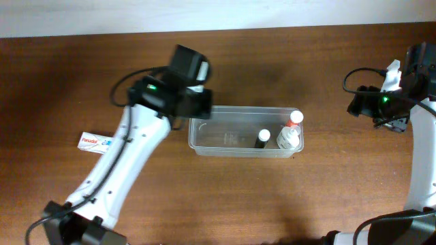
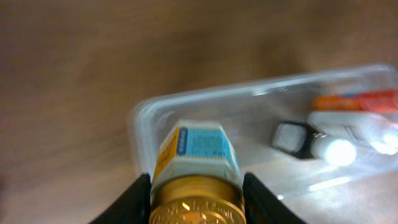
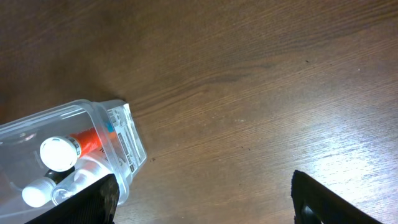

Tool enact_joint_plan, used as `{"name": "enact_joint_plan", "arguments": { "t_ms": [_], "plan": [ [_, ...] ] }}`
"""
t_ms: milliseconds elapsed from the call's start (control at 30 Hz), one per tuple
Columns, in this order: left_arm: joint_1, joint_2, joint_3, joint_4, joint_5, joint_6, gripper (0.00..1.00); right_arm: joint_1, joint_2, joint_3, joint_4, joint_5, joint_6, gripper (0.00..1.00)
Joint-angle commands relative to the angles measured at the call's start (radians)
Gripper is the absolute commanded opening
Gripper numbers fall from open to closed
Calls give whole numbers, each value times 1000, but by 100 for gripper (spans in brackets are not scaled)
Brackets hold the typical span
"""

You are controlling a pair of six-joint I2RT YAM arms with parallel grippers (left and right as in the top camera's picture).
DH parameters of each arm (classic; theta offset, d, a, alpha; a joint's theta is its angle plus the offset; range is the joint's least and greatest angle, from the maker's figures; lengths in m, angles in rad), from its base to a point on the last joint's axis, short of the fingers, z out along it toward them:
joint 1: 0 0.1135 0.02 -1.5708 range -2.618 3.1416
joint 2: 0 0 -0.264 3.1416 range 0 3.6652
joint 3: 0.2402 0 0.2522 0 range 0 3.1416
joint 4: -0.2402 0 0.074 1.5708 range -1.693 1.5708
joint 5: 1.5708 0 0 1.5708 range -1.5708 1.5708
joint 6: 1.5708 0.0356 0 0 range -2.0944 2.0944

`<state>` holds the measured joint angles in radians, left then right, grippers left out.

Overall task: Pack container
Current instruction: 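Place the gold-capped jar into the container beside the dark bottle, then move the left gripper to the Panadol box and grasp it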

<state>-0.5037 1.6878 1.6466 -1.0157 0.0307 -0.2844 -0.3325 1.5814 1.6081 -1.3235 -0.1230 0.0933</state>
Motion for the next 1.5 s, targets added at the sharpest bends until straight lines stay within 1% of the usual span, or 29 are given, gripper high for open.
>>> {"name": "enact_joint_plan", "arguments": {
  "t_ms": [0, 100, 133, 200, 367, 467, 500, 533, 700, 733, 800, 833, 867, 900, 967, 1100, 1167, 1200, 1233, 1267, 1333, 1367, 1467],
  "plan": [
    [-89, 58, 3, 62, 7, 1, 27, -2, 0, -2, 0, -9, -11, 81],
    [-153, 131, 3, 144, 7, 1, 27, -2, 0, -2, 0, -9, -11, 81],
    [-181, 180, 3, 188, 7, 1, 27, -2, 0, -2, 0, -9, -11, 81],
    [-200, 230, 3, 222, 7, 1, 27, -2, 0, -2, 0, -9, -11, 81],
    [-207, 341, 4, 268, 7, 1, 27, -2, 0, -2, 0, -9, -11, 81],
    [-207, 378, 4, 271, 8, 1, 27, -2, 0, -2, 0, -9, -11, 81],
    [-207, 385, 4, 272, 7, 1, 31, -2, 0, -2, 0, -9, -11, 81],
    [-207, 388, 4, 276, 7, 2, 39, -2, 0, -2, 0, -9, -11, 81],
    [-207, 388, 4, 300, 7, 1, 71, -2, 0, -2, 0, -9, -11, 81],
    [-207, 388, 5, 301, 7, 2, 74, -2, 0, -2, 0, -9, -11, 81],
    [-206, 386, 18, 288, 8, 14, 84, -2, 0, -2, -1, -9, -11, 81],
    [-204, 383, 31, 273, 7, 21, 87, -2, 0, -2, -1, -9, -11, 81],
    [-200, 378, 47, 250, 7, 24, 87, -2, 0, -2, -1, -9, -11, 81],
    [-195, 366, 69, 221, 3, 24, 93, -2, 0, -2, -1, -9, -11, 81],
    [-175, 321, 122, 152, -33, 24, 95, -2, 0, -2, -1, -9, -11, 81],
    [-104, 201, 172, 70, -119, 23, 100, -2, 0, -2, 0, -9, -11, 81],
    [-47, 134, 174, 35, -135, 19, 99, -2, 0, -2, 0, -9, -11, 81],
    [29, 77, 174, -18, -149, -17, 99, -2, 0, -2, 0, -9, -11, 81],
    [75, 54, 174, -51, -156, -50, 99, -2, 0, -2, 0, -9, -11, 81],
    [150, 29, 174, -103, -163, -98, 99, -2, 0, -2, 0, -9, -11, 81],
    [264, 17, 174, -173, -163, -181, 99, -2, 0, -2, 0, -9, -11, 81],
    [349, 18, 173, -223, -162, -255, 100, -2, 0, -2, 0, -9, -11, 81],
    [504, 31, 145, -273, -135, -382, 99, -2, 0, -2, -1, -9, -11, 81]
  ]
}}
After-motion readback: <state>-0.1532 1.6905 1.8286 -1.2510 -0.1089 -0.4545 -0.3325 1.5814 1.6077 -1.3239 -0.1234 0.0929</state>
